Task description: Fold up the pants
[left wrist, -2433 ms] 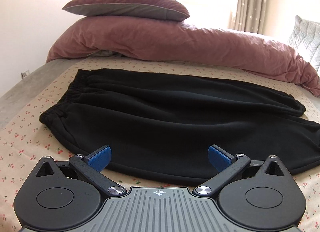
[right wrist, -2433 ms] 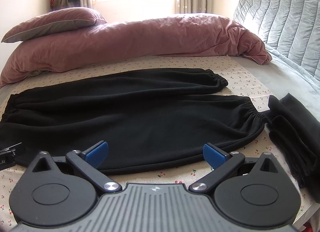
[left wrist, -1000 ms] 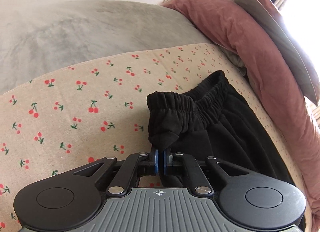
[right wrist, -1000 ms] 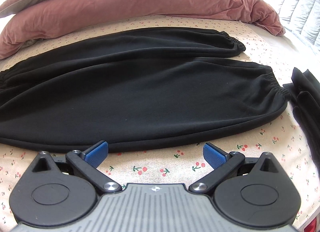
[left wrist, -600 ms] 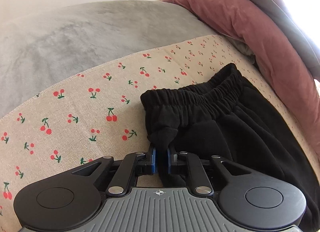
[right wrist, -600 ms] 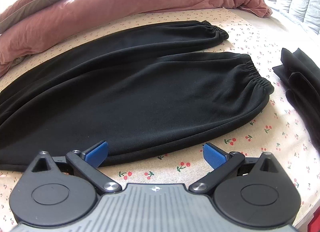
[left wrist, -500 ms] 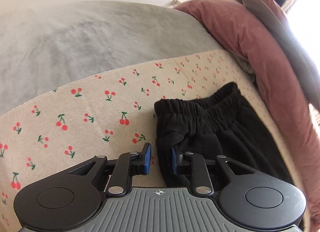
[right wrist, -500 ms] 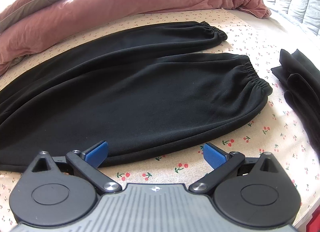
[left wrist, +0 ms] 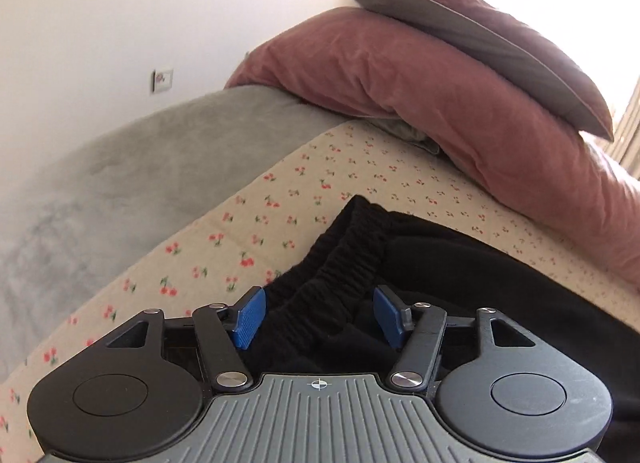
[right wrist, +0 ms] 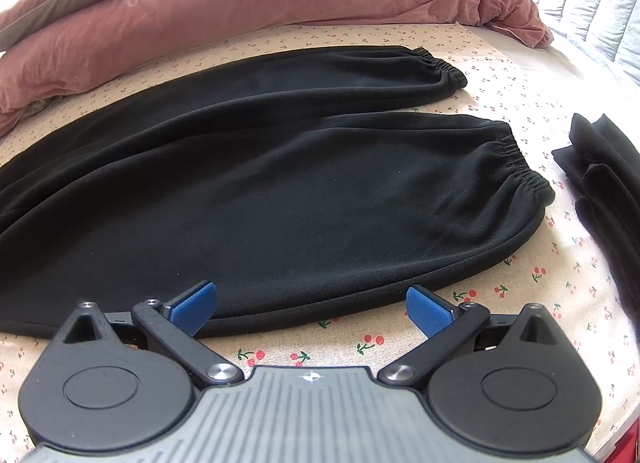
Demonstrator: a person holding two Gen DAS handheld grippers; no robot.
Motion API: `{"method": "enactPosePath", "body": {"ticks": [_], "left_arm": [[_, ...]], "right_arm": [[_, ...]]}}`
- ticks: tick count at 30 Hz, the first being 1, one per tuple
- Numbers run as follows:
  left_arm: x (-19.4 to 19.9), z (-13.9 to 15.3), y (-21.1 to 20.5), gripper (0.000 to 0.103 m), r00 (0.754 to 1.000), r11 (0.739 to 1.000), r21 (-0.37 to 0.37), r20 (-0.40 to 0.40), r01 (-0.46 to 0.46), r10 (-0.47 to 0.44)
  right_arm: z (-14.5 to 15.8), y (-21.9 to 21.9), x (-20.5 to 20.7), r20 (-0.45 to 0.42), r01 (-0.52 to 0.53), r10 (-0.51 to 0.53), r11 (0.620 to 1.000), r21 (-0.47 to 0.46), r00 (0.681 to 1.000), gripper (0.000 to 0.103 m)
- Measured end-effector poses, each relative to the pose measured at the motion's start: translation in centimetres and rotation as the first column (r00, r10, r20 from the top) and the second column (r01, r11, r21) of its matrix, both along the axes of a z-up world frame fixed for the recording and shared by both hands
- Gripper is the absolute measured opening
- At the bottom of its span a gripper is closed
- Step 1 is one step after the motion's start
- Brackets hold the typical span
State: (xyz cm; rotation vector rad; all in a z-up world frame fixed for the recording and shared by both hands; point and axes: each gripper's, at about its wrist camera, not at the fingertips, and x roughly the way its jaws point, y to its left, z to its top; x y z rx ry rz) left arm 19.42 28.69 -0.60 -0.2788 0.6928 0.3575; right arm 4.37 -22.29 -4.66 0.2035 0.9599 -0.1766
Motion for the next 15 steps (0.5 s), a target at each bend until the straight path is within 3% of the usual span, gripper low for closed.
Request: {"method": "enactPosePath", "body": {"ticks": [2, 4, 6, 7, 8, 15], "left_arm": [[3.7, -1.0, -1.7, 0.077, 0.996, 0.992, 0.086, -0.028, 0.087, -0.085], [7.1, -2.8, -2.2, 0.077, 0.988, 0.986, 0.106, -0.107, 0.126, -0.114], [9.6, -5.0, -2.4, 0.07, 0.979, 0.985, 0.144, -0.192, 0.097, -0.068], [10.1, -5.7, -2.7, 0.051, 0.976, 0.98, 0.175, -0.209, 0.093, -0.055], [10.4, -6.4, -3.0, 0.048, 0.975, 0.974, 0.207, -0.218, 0.089, -0.042], [10.8, -7.3, -4.8, 0.026, 0.988, 0.94, 0.34, -0.156, 0.032, 0.022]], "right_arm": [[-0.1, 0.5, 0.2, -0.002, -0.015, 0.015, 1.0, -0.008, 1.0, 0.098], [-0.1, 1.0, 0.5, -0.002, -0.031, 0.031, 0.999, -0.02, 1.0, 0.098], [-0.3, 1.6, 0.9, -0.008, -0.042, 0.042, 0.999, -0.025, 0.999, 0.098], [-0.3, 1.9, 1.1, -0.011, -0.053, 0.052, 0.998, -0.023, 0.999, 0.098], [-0.4, 2.2, 1.3, -0.014, -0.065, 0.064, 0.998, -0.021, 0.998, 0.098], [-0.7, 3.5, 1.6, -0.037, -0.127, 0.125, 0.991, -0.032, 0.991, 0.098]]}}
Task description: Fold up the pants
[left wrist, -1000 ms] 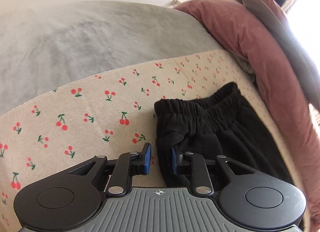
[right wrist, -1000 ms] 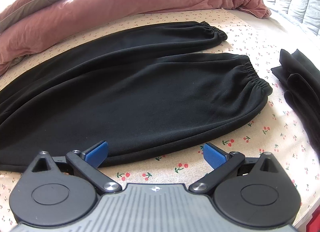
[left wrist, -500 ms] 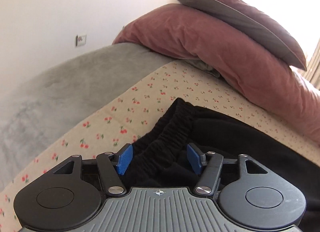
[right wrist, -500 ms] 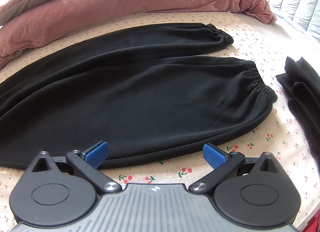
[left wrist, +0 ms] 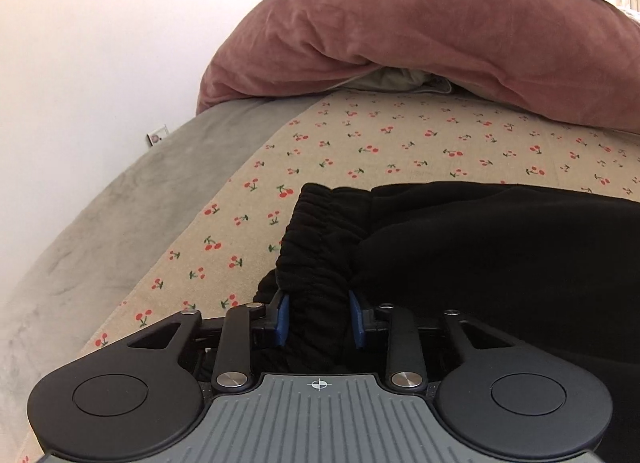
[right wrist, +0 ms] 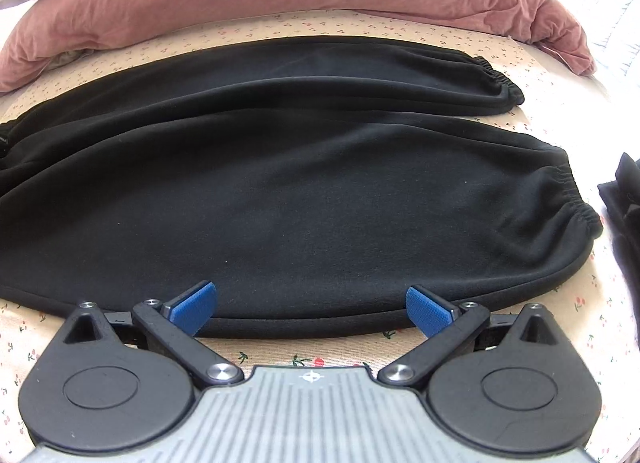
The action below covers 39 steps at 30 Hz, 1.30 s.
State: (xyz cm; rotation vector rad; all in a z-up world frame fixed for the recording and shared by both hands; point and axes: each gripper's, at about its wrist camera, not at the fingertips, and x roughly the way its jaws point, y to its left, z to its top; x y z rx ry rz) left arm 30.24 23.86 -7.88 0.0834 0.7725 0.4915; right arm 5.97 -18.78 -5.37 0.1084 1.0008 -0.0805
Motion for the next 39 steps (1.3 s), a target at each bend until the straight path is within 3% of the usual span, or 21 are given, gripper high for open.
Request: {"method": "enactPosePath", "body": {"ticks": [7, 12, 14, 19, 22, 24, 25, 29, 32, 36, 39], "left_arm": [[1.5, 0.2, 0.0, 0.024, 0.995, 0.997, 0.049, 0.075, -0.066, 0.063], [2.8, -0.7, -1.0, 0.024, 0.996, 0.991, 0.119, 0.077, -0.061, 0.052], [3.1, -0.9, -1.2, 0.029, 0.996, 0.991, 0.118, 0.069, -0.062, 0.054], [1.5, 0.7, 1.3, 0.042, 0.992, 0.995, -0.064, 0.101, -0.07, 0.077], [-0.5, 2.7, 2.7, 0.051, 0.99, 0.993, -0.108, 0.128, -0.038, 0.052], [-2.0, 4.1, 3.6, 0.065, 0.985, 0.993, -0.102, 0.159, -0.055, 0.071], [-2.5, 4.8, 4.3, 0.077, 0.985, 0.993, -0.111, 0.16, -0.047, 0.064], [-4.9, 5.9, 6.7, 0.078, 0.986, 0.979, -0.198, 0.146, -0.051, 0.08], [-7.6, 5.2, 8.1, 0.078, 0.982, 0.952, -0.287, 0.122, -0.106, 0.146], [-11.1, 4.3, 9.0, 0.077, 0.966, 0.881, -0.424, 0.054, -0.209, 0.254], [-13.9, 4.8, 9.0, 0.074, 0.949, 0.838, -0.489, 0.059, -0.244, 0.31]], "right_arm": [[0.0, 0.0, -0.2, 0.001, 0.002, -0.002, 1.0, 0.001, 1.0, 0.098], [0.0, -0.6, -0.2, -0.003, 0.022, -0.022, 1.0, -0.014, 1.0, 0.098], [-0.2, -1.0, -0.4, -0.008, 0.044, -0.045, 0.999, -0.017, 0.999, 0.098], [0.2, -1.9, -1.0, 0.014, 0.072, -0.073, 0.997, 0.037, 0.997, 0.098], [0.5, -2.8, -1.1, 0.021, 0.077, -0.078, 0.996, 0.037, 0.997, 0.098], [0.7, -3.9, -1.2, 0.027, 0.114, -0.115, 0.993, 0.034, 0.993, 0.098], [0.7, -5.2, -0.9, 0.024, 0.144, -0.145, 0.989, 0.035, 0.989, 0.098], [0.9, -9.1, -0.3, 0.021, 0.246, -0.247, 0.968, 0.048, 0.969, 0.098], [0.5, -12.8, 1.1, 0.017, 0.358, -0.358, 0.934, 0.001, 0.933, 0.098], [-1.4, -18.3, 2.3, -0.044, 0.556, -0.558, 0.83, -0.052, 0.829, 0.098], [-2.8, -20.9, 1.5, -0.069, 0.64, -0.638, 0.769, 0.0, 0.767, 0.094]]}}
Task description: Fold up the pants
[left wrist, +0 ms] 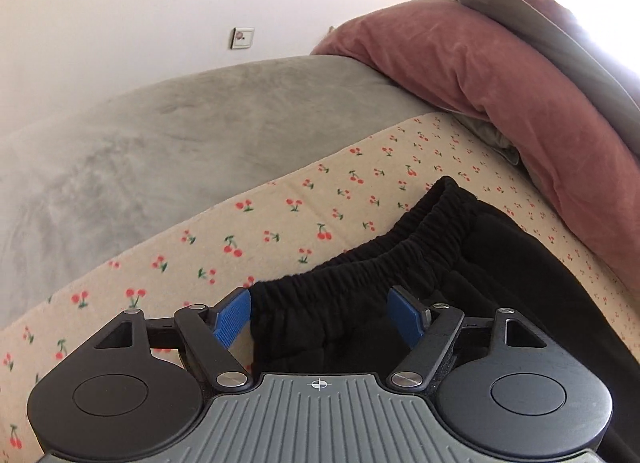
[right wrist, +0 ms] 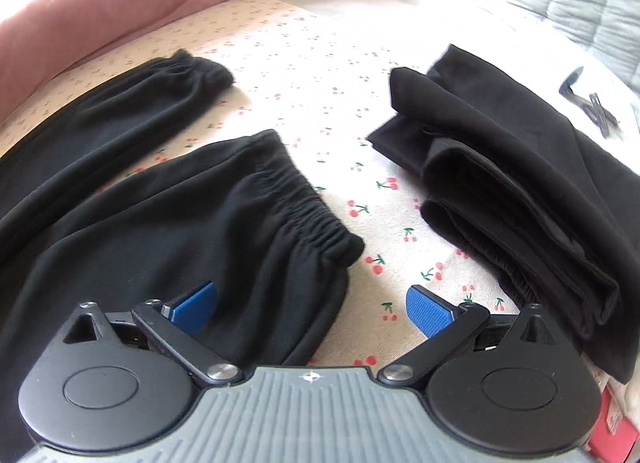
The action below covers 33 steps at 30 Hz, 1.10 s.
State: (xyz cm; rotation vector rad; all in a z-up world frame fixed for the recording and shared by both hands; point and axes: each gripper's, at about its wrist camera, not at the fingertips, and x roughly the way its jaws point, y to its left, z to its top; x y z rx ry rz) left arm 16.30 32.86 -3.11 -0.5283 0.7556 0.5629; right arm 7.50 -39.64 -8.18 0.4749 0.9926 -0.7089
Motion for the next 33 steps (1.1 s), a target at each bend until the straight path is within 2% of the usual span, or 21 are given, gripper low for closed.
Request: {"method": "enactPosePath", "body": {"ticks": [2, 3, 4, 5, 6, 8, 9, 11, 12, 13, 14, 15, 18, 21, 23, 25, 28, 29, 31, 33], "left_arm": [[-1.9, 0.8, 0.1, 0.073, 0.999, 0.999, -0.033, 0.04, -0.024, 0.025], [-3.2, 1.4, 0.1, 0.073, 0.996, 0.999, -0.019, 0.078, -0.048, 0.049], [-3.9, 1.8, -0.1, 0.073, 0.993, 0.998, 0.003, 0.097, -0.066, 0.065], [-4.5, 2.0, -0.3, 0.073, 0.991, 0.996, 0.022, 0.103, -0.082, 0.08], [-4.7, 1.8, -0.5, 0.073, 0.993, 0.997, 0.02, 0.095, -0.074, 0.072], [-4.9, 0.9, -0.9, 0.073, 0.997, 0.999, -0.037, 0.073, -0.026, 0.029], [-4.9, 0.1, -1.2, 0.073, 0.997, 0.998, -0.058, 0.069, -0.018, 0.022], [-4.6, -1.3, -1.7, 0.071, 0.997, 0.999, -0.033, 0.072, -0.009, 0.011], [-4.6, -2.1, -2.0, 0.065, 0.997, 1.0, -0.018, 0.083, -0.001, 0.003], [-4.6, -2.7, -2.2, 0.044, 0.996, 1.0, -0.019, 0.092, 0.02, -0.018], [-4.5, -3.4, -2.4, 0.028, 0.996, 0.998, -0.036, 0.078, 0.051, -0.048], [-4.4, -3.8, -2.4, 0.001, 0.997, 0.998, -0.034, 0.058, 0.048, -0.046], [-5.5, -3.6, -1.6, 0.001, 0.997, 0.999, -0.053, 0.08, 0.012, -0.008], [-7.6, -1.5, -1.9, 0.001, 0.991, 1.0, -0.009, 0.13, 0.012, -0.011], [-9.0, -0.4, -2.2, 0.001, 0.988, 1.0, -0.004, 0.154, 0.026, -0.025], [-8.7, -0.8, -2.2, 0.001, 0.989, 1.0, -0.002, 0.143, 0.031, -0.031], [-7.1, -3.0, -1.8, 0.002, 0.997, 0.998, -0.017, 0.066, 0.052, -0.051], [-6.9, -3.8, -1.4, 0.008, 0.998, 0.998, -0.047, 0.035, 0.045, -0.044], [-7.5, -3.8, -0.7, 0.013, 0.999, 0.996, -0.093, 0.047, 0.018, -0.014], [-8.3, -2.8, -0.3, 0.013, 0.997, 0.992, -0.127, 0.08, 0.01, 0.0]], "right_arm": [[-1.1, -1.1, -0.2, 0.015, 0.035, -0.036, 0.995, 0.095, 0.999, 0.08], [-1.2, -1.1, -0.2, 0.023, 0.043, -0.045, 0.995, 0.086, 0.999, 0.08], [-1.0, -0.9, -0.1, 0.04, 0.038, -0.041, 0.997, 0.06, 0.998, 0.072], [-0.8, -0.8, 0.0, 0.054, 0.028, -0.03, 0.998, 0.051, 0.998, 0.058], [-0.8, -0.8, 0.0, 0.068, 0.025, -0.029, 0.998, 0.057, 0.997, 0.05], [-0.4, -0.5, 0.0, 0.107, 0.018, -0.026, 0.997, 0.081, 0.994, 0.021], [-0.3, -0.5, 0.0, 0.116, 0.027, -0.037, 0.996, 0.09, 0.993, 0.016], [0.4, -0.8, -0.3, 0.16, 0.058, -0.076, 0.991, 0.117, 0.984, 0.007], [1.0, -0.9, -0.8, 0.186, 0.071, -0.093, 0.991, 0.117, 0.978, 0.006], [1.7, -1.1, -1.2, 0.219, 0.079, -0.102, 0.991, 0.111, 0.97, 0.006], [2.3, -1.3, -1.4, 0.245, 0.08, -0.105, 0.991, 0.11, 0.964, 0.006], [2.8, -1.5, -1.7, 0.267, 0.083, -0.112, 0.99, 0.117, 0.957, 0.006], [3.2, -2.2, -2.1, 0.283, 0.103, -0.146, 0.982, 0.16, 0.948, 0.005], [3.3, -3.1, -3.3, 0.323, 0.146, -0.225, 0.956, 0.253, 0.919, 0.003], [4.1, -2.9, -3.9, 0.352, 0.146, -0.223, 0.962, 0.233, 0.909, 0.003], [4.0, -2.5, -3.1, 0.311, 0.142, -0.19, 0.975, 0.171, 0.931, 0.004], [2.1, -2.5, -2.2, 0.204, 0.172, -0.212, 0.966, 0.196, 0.956, 0.005], [1.8, -2.4, -2.2, 0.179, 0.184, -0.219, 0.964, 0.192, 0.959, 0.008], [2.8, -1.1, -2.1, 0.176, 0.158, -0.175, 0.982, 0.106, 0.969, 0.013], [4.9, 1.5, -2.2, 0.202, 0.08, -0.067, 0.995, -0.053, 0.977, 0.025]]}}
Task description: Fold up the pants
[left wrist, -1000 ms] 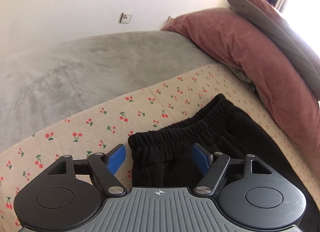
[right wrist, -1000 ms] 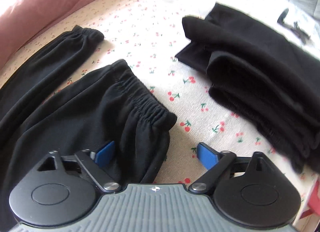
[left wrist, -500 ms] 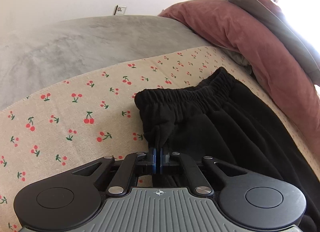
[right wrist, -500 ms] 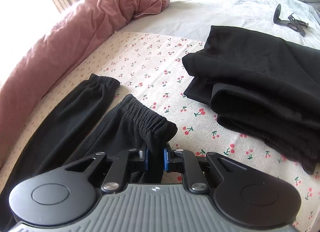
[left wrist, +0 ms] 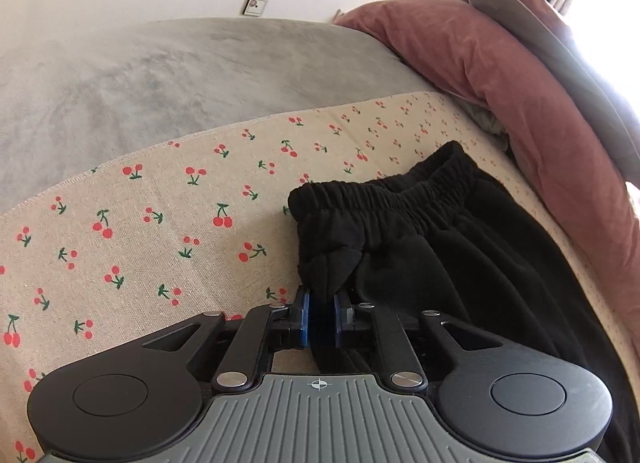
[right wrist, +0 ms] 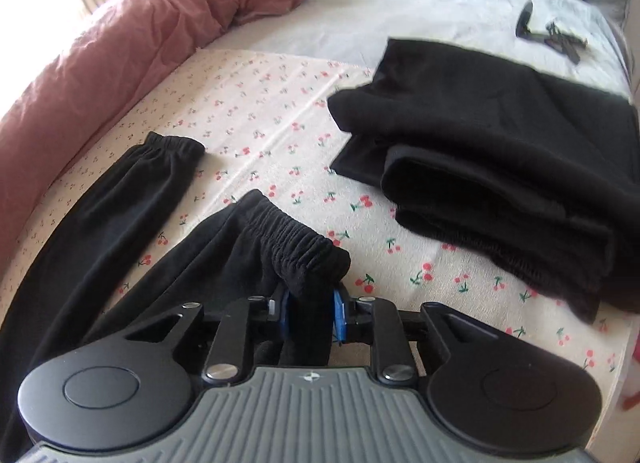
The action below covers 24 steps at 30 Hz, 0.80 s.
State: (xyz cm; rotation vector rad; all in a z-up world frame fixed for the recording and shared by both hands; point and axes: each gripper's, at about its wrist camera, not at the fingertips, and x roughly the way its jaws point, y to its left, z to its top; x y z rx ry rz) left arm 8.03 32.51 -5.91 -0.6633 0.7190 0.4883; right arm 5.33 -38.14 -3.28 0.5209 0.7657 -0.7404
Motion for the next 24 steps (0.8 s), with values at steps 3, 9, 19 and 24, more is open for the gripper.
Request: {"method": "enactPosePath", "body": {"ticks": [3, 9, 19, 24], "left_arm": [[-0.9, 2.2, -0.6, 0.015, 0.999, 0.999, 0.037, 0.039, -0.02, 0.018], [-1.0, 5.5, -0.6, 0.044, 0.99, 0.992, 0.071, 0.11, -0.101, 0.093], [9.7, 5.8, -7.3, 0.075, 0.96, 0.926, 0.266, 0.01, 0.266, -0.279], [16.5, 4.1, -8.5, 0.077, 0.935, 0.882, 0.309, -0.116, 0.356, -0.336]], "right_arm": [[2.0, 3.8, -0.4, 0.015, -0.085, 0.092, 0.963, -0.257, 0.996, 0.064], [2.1, 5.2, 0.1, 0.014, -0.161, 0.17, 0.954, -0.251, 0.985, 0.066], [0.6, 6.9, 1.8, 0.018, -0.27, 0.273, 0.958, -0.092, 0.962, 0.072], [0.2, 7.4, 2.4, 0.026, -0.297, 0.298, 0.954, -0.044, 0.954, 0.072]]}}
